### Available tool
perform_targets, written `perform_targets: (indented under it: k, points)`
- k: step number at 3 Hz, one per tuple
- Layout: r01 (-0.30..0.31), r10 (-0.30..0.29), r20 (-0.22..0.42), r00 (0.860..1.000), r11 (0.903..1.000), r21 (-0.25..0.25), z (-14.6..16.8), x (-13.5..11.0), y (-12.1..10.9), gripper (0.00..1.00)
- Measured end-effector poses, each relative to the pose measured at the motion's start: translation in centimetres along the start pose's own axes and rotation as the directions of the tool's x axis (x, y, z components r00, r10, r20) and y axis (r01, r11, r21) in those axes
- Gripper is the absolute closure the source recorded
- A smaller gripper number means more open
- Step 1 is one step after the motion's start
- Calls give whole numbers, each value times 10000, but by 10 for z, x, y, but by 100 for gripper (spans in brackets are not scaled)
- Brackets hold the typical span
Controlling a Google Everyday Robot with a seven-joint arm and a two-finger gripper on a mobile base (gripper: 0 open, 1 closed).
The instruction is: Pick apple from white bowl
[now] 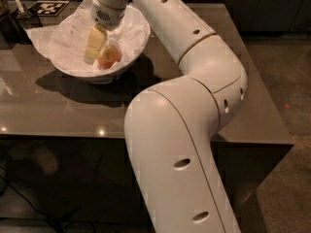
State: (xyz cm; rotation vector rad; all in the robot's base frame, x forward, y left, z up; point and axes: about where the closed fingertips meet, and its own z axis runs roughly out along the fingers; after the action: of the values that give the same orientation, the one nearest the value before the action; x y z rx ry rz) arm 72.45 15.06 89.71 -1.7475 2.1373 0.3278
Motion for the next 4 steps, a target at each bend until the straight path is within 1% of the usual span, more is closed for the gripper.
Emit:
perform_targets:
  k: [2,3,4]
  points:
    - [-177,177,16,9998,9992,-355,16,9,2,0]
    - [-375,378,32,9993,9972,-651,26,22,6,0]
    - [-389,400,146,9991,9968,-693,27,24,6,0]
